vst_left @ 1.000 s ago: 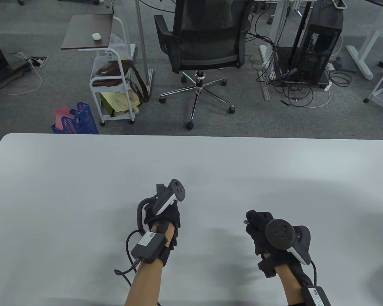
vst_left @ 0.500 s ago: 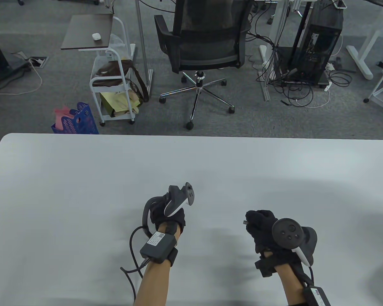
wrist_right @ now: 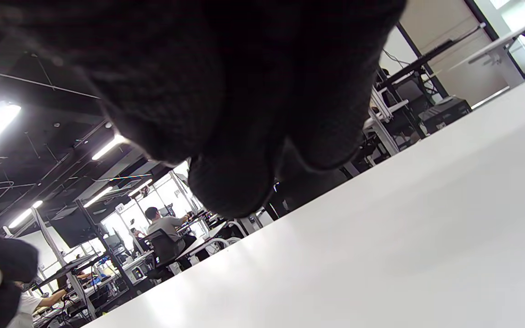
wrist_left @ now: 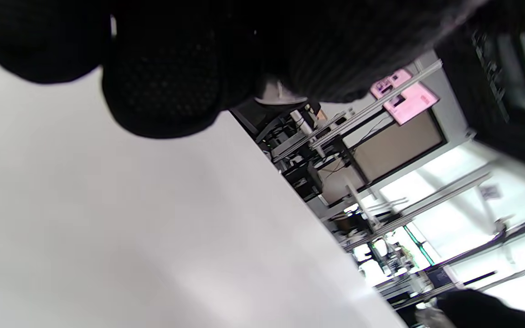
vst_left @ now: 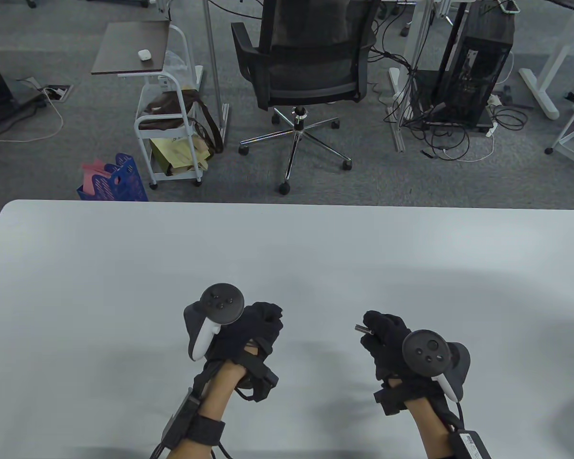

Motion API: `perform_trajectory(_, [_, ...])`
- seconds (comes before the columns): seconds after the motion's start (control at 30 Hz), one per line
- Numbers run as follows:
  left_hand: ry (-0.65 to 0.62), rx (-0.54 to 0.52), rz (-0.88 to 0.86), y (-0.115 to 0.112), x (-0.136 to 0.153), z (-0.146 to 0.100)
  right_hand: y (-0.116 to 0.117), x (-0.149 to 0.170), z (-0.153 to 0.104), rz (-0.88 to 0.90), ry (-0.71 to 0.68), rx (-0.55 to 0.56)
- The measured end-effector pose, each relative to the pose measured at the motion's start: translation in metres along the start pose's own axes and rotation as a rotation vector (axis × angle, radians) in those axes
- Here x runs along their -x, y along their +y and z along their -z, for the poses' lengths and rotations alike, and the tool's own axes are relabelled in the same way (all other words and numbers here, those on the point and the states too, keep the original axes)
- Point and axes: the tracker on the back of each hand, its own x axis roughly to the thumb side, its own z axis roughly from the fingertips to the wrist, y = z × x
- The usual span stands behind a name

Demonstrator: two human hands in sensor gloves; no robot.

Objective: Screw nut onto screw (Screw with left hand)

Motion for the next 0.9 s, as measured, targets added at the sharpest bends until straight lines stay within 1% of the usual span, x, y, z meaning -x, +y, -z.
perform_trajectory(0.1, [-0.015,0.037,-0.106,-0.005,0.012,-0.005,0.004,-0.004,-0.001,-0.008,-0.029,-0.001])
perform_trajectory(0.2, [-0.011,0.063,-0.147,-0.007,0.02,-0.005,0.008,-0.008,-0.002,-0.018,-0.059,-0.034])
perform_trajectory(0.23, [-0.009,0.089,-0.167,-0.008,0.023,-0.004,0.01,-0.01,-0.003,-0.021,-0.073,-0.05])
perform_trajectory(0.33, [0.001,0.132,-0.239,-0.012,0.029,-0.002,0.01,-0.018,-0.006,-0.06,-0.119,-0.046])
perform_trajectory(0.4, [0.001,0.153,-0.301,-0.014,0.031,-0.001,0.009,-0.023,-0.008,-0.04,-0.147,-0.03])
perform_trajectory(0.53, [0.007,0.176,-0.393,-0.02,0.03,-0.002,0.007,-0.034,-0.011,0.038,-0.18,-0.019])
perform_trajectory(0.6, [0.006,0.191,-0.397,-0.024,0.029,-0.002,0.006,-0.038,-0.013,0.064,-0.196,-0.017])
perform_trajectory(0.73, [-0.015,0.221,-0.394,-0.034,0.024,-0.003,0.009,-0.043,-0.015,0.068,-0.229,-0.045])
perform_trajectory(0.9, [-0.028,0.248,-0.471,-0.045,0.019,-0.005,0.012,-0.046,-0.017,0.063,-0.247,-0.053])
